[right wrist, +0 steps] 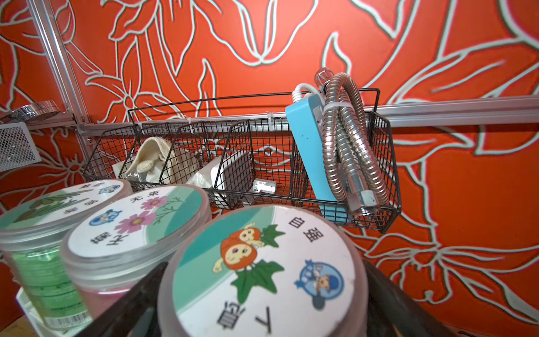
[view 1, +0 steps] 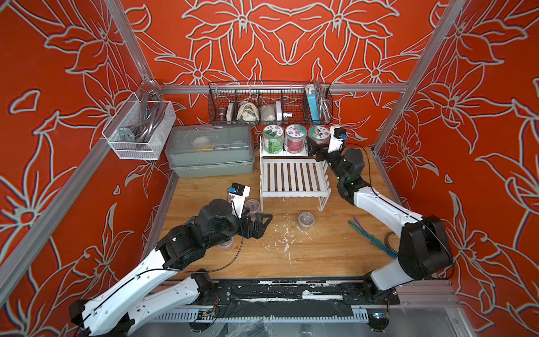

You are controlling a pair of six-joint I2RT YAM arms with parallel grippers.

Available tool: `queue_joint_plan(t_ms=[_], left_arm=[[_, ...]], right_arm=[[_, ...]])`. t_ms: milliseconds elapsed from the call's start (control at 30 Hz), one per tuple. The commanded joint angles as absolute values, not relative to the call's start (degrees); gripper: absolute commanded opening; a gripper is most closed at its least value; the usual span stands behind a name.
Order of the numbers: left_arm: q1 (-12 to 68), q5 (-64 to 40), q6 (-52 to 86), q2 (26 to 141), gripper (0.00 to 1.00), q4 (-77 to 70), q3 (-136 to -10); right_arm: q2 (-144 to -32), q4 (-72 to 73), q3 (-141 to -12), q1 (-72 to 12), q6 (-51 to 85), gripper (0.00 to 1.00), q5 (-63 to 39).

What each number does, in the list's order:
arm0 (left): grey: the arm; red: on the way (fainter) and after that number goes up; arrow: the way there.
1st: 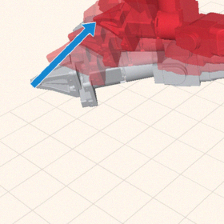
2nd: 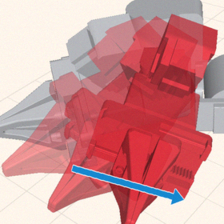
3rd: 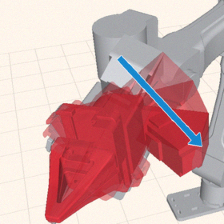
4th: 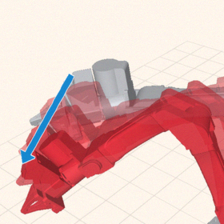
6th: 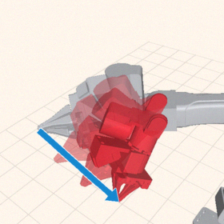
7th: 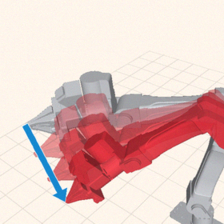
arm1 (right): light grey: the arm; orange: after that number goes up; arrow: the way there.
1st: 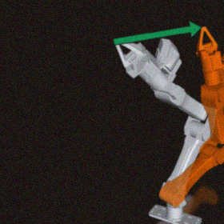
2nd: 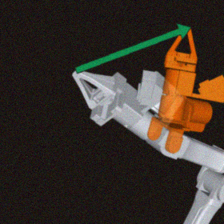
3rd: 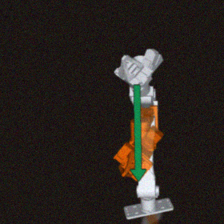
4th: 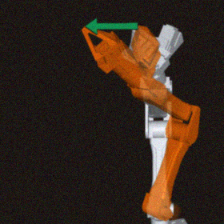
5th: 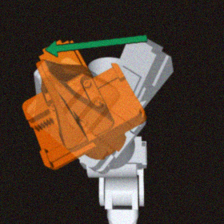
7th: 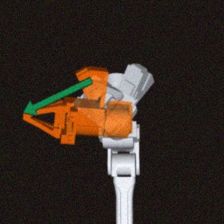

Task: Place the seed container on the shelf
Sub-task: Place the seed jar on the shelf.

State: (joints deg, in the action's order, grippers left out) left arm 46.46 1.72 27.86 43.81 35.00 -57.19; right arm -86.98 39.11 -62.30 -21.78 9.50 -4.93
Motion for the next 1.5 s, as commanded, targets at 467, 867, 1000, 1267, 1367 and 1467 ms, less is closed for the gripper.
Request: queue_joint_plan(t_ms=[467,867,1000,1267,1367,1467], left_arm=[[46.0,-0.1,27.6,43.7,0.99,33.2,-56.5],[46.0,-0.5,27.8,43.8,0.99,32.5,-56.1],[45.9,-0.7,28.0,43.9,0.99,32.3,-56.2],[45.9,-0.6,28.1,43.6,0.99,32.7,-56.2],[45.9,-0.6,28.1,43.4,0.99,32.8,-56.3],[45.9,-0.5,28.1,43.2,0.99,32.9,-56.2]], right_arm=[[-81.5,34.2,-61.0,-21.6,7.8,0.99,-5.5],[-77.9,33.4,-56.2,-21.6,5.9,0.84,-3.8],[-78.4,33.5,-56.1,-21.6,5.5,0.79,-3.8],[-81.1,32.6,-58.6,-21.6,4.9,0.74,-3.6],[-81.8,32.2,-59.4,-21.6,4.7,0.74,-3.4],[-82.7,31.1,-60.6,-21.5,4.6,0.74,-3.4]])
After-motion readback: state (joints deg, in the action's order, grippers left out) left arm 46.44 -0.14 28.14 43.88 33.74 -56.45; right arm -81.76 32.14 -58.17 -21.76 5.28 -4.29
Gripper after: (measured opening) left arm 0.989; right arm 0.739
